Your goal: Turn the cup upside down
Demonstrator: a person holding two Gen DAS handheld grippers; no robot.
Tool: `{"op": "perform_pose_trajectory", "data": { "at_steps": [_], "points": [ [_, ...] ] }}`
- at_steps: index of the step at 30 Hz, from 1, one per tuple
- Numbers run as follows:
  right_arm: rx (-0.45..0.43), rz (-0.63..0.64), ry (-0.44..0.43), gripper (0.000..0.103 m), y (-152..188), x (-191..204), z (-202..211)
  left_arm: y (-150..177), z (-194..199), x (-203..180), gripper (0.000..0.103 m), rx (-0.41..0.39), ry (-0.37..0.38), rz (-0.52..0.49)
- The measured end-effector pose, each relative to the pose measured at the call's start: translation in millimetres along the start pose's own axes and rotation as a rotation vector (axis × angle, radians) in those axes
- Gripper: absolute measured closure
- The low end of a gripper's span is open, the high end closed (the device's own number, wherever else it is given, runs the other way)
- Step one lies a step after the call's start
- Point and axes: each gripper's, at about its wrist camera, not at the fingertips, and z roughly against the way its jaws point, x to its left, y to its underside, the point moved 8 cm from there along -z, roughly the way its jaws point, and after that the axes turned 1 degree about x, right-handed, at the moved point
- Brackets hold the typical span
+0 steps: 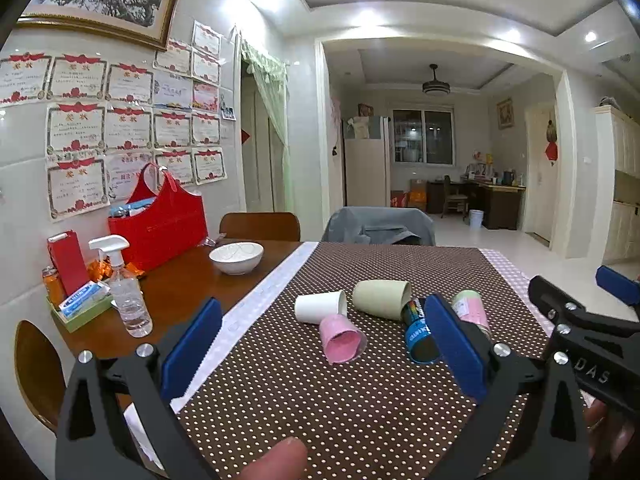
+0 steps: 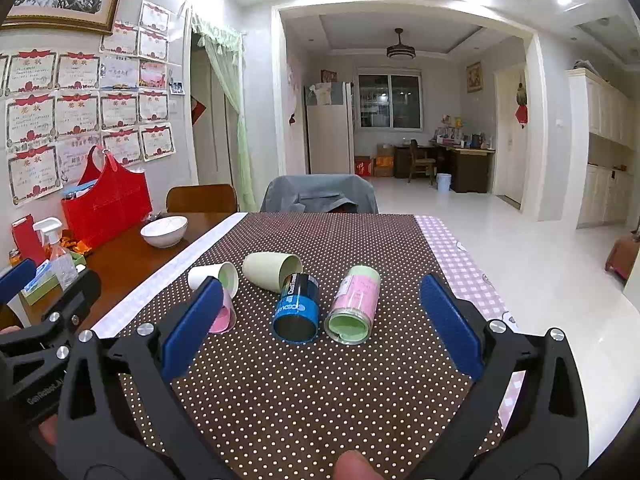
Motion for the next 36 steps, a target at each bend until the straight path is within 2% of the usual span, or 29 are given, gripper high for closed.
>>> {"op": "perform_pose_trajectory", "data": {
  "at_steps": [6,13,36],
  "points": [
    [-0.013,-0.003,0.007,0.006,-6.4,-2.9,4.1,-5.3,-0.9,-1.0,0.004,-0.002,0.019,0.009],
    [-0.016,0.001,0.007,0.006,-9.9,-1.6,2.2,-10.3,1.8,-1.0,0.004,-0.025,0.008,0.002],
    [-0.028,0.028,-0.005,0.006,-20.3,1.0,1.9,-15.6,-2.5,-4.6,0.004,-0.013,0.013,-0.010]
  ]
}}
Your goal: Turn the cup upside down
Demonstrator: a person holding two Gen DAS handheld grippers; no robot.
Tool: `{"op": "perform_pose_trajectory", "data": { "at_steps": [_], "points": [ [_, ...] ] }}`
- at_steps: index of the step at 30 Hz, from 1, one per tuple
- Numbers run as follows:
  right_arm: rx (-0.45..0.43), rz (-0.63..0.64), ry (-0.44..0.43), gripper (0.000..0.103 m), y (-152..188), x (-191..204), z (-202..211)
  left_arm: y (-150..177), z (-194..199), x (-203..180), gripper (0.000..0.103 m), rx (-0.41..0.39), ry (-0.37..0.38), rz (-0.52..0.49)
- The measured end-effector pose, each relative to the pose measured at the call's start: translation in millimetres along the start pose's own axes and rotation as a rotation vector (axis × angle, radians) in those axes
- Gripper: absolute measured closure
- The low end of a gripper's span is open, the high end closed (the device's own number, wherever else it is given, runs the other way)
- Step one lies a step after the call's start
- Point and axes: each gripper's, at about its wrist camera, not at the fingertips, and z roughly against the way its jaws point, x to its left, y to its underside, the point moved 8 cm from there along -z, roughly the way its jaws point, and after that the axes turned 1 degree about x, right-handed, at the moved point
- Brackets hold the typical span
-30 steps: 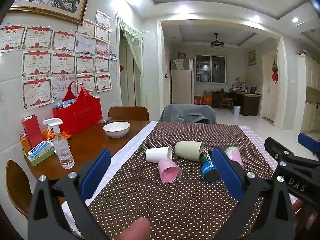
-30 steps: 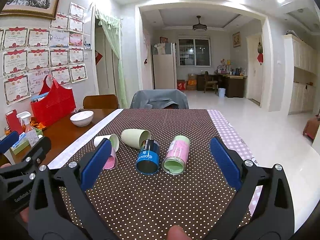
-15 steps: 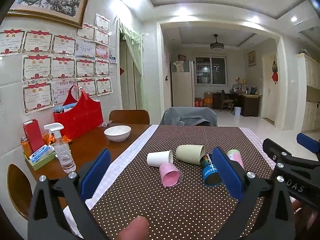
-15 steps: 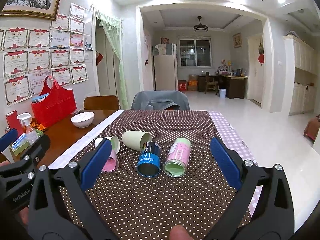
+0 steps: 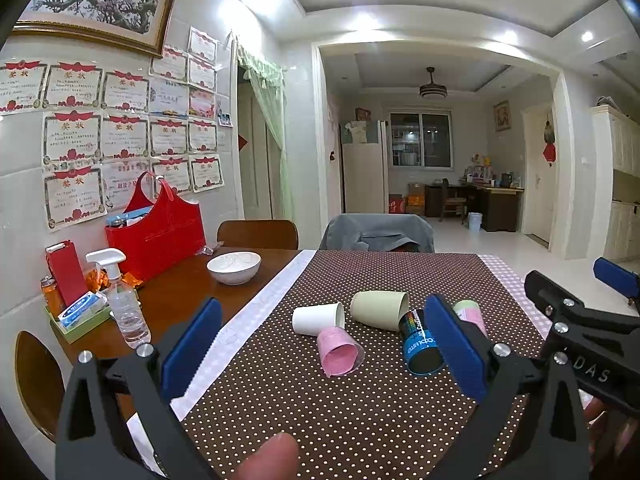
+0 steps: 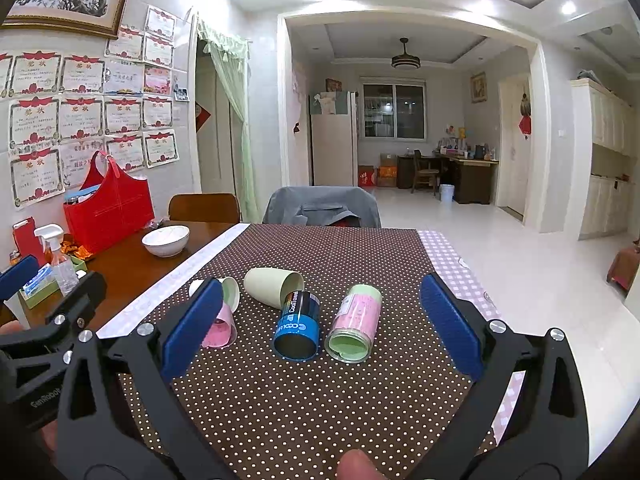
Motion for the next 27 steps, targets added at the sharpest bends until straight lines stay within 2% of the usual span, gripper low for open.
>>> {"op": "perform_pose_trajectory", "data": {
  "at_steps": [19,27],
  "points": [
    [0.001,0.009,0.007,0.006,-7.1,-1.8,-3.6,-3.0,-8.4,-10.0,0.004,0.005,0.015,-0.011],
    [0.045,0.012,0.013,0.006,-3.5,-14.1,-22.2,-0.1,-27.0,-19.0,0.004,0.041,0.027,-0.029]
  ]
}}
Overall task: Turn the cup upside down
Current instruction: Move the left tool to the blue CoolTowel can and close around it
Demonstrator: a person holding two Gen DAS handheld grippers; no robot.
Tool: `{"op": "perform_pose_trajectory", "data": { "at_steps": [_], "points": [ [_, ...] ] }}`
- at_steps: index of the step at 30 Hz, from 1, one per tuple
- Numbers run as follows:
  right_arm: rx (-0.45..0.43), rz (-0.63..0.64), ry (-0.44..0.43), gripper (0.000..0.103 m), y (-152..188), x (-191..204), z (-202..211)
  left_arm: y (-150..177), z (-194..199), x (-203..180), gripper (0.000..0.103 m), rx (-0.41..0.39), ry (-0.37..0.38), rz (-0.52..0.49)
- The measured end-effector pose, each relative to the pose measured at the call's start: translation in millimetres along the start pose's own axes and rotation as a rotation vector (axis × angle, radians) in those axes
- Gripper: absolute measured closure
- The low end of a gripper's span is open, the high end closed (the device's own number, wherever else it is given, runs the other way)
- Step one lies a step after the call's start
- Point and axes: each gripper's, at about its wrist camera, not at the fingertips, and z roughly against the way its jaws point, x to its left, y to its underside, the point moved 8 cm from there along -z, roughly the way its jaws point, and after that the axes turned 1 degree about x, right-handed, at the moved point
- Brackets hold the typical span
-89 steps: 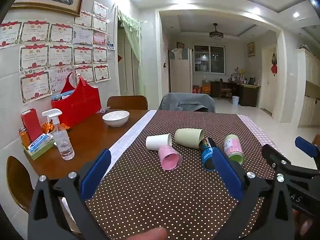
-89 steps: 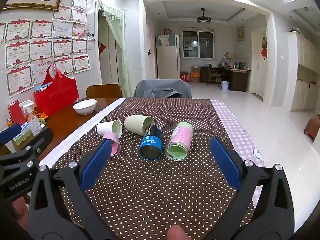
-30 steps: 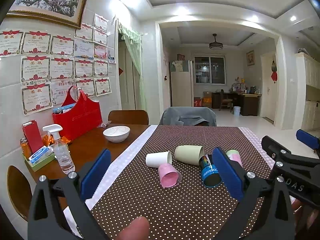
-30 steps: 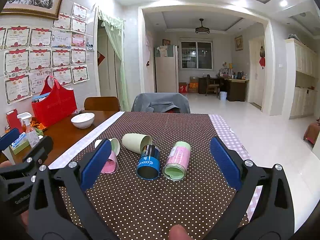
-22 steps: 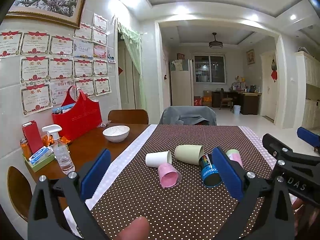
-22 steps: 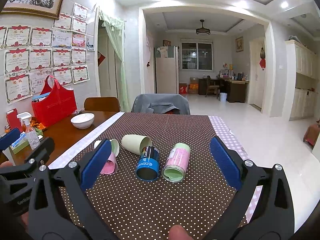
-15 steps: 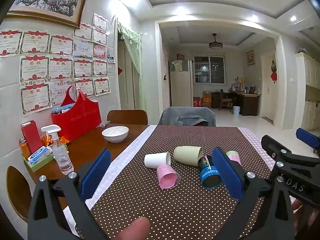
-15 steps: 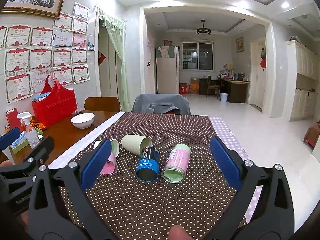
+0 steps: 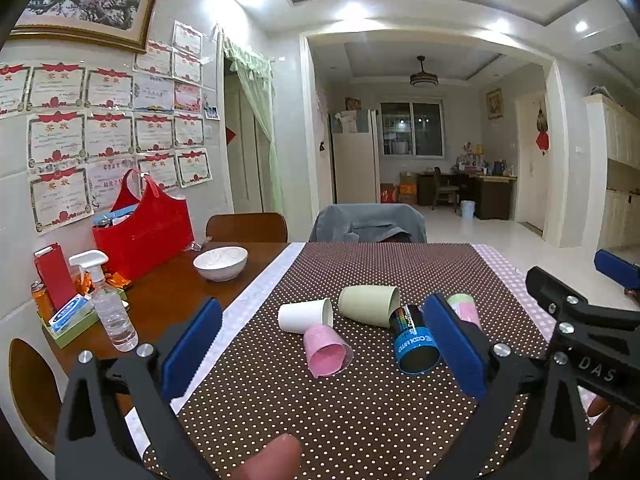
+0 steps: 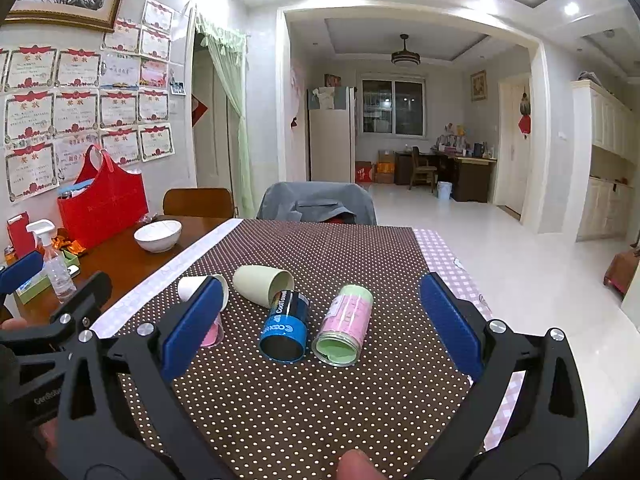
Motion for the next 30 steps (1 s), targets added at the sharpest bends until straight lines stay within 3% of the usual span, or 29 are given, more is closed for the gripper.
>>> {"op": "perform_pose_trajectory", "data": {
  "at_steps": [16,30],
  "points": [
    [0.192,-0.068,0.071,0.006,38.9,-79.9,-78.4,41.4,-111.6,-55.6,0.004,0.226,0.041,-0.142],
    [0.325,-0.097,0.031,0.006,65.5,-101.1,-145.7,78.6,-202.5,-106.9,0.004,0.470,0.067,-0.205]
  ]
}}
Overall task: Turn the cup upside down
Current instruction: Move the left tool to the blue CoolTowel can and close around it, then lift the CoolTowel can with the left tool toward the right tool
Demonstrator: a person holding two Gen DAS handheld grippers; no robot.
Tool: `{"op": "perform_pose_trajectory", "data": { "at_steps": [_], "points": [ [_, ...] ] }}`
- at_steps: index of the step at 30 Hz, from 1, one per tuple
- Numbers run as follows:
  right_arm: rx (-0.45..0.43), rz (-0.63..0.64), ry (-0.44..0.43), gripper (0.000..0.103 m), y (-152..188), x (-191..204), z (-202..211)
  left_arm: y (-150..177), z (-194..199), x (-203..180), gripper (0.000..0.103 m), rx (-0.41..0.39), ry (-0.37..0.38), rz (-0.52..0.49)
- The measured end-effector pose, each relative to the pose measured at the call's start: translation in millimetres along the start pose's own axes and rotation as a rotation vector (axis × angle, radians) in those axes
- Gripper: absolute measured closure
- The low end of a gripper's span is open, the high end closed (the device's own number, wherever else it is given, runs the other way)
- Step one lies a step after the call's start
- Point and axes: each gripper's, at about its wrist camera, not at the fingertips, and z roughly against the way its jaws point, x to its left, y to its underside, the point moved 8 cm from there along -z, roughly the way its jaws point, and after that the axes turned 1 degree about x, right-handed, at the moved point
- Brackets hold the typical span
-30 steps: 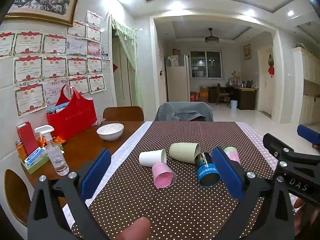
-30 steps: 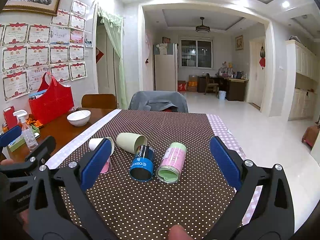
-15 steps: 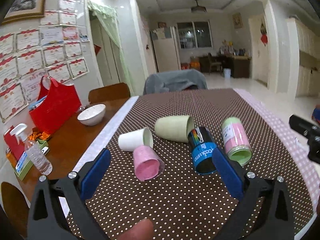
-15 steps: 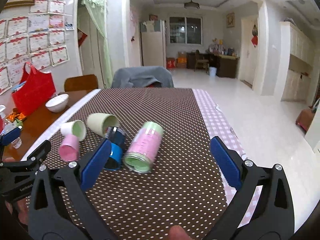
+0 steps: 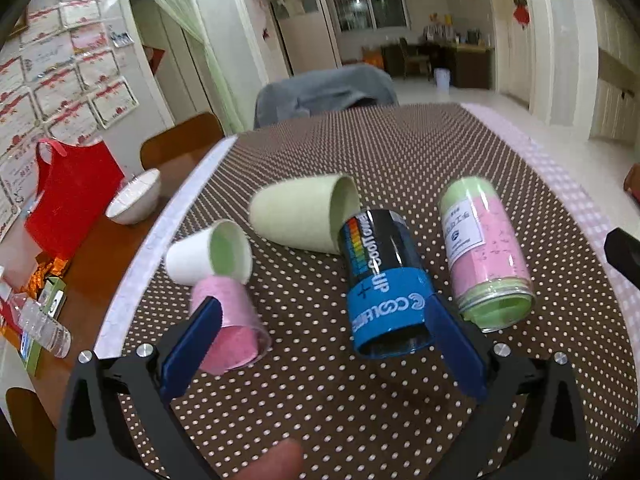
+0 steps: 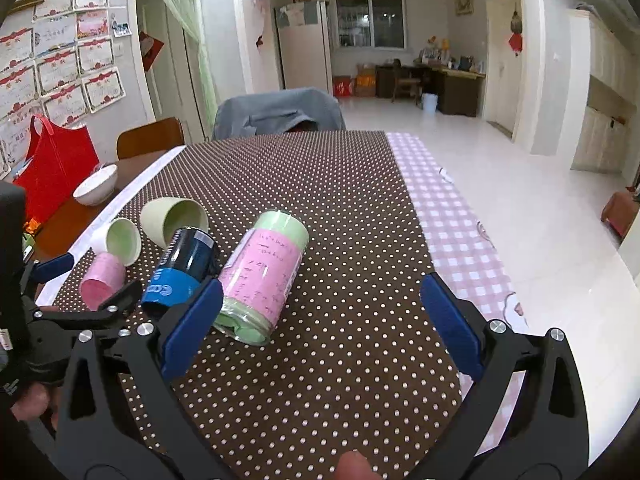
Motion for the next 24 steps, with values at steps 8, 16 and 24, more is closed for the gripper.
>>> {"op": "perform_pose_trajectory", "data": {
  "at_steps": [8,16,24],
  "points": [
    [0.071,-0.001,-0.022,0.006,-7.7,0.8,-34.6,-5.5,-46.9,-10.4,0.004,0.145,0.092,0.049],
    [0.112,-0.012,-0.016,0.006,-7.9,0.6,-57.0,-6.6,-85.0,-23.9,0.004,0.256,0.204,0.084],
    [0.115,-0.013,0.002,0.006,1.4,-0.7,-47.3,-1.1,-96.1,-34.7,0.036,0.295,0.312,0.103]
  ]
}}
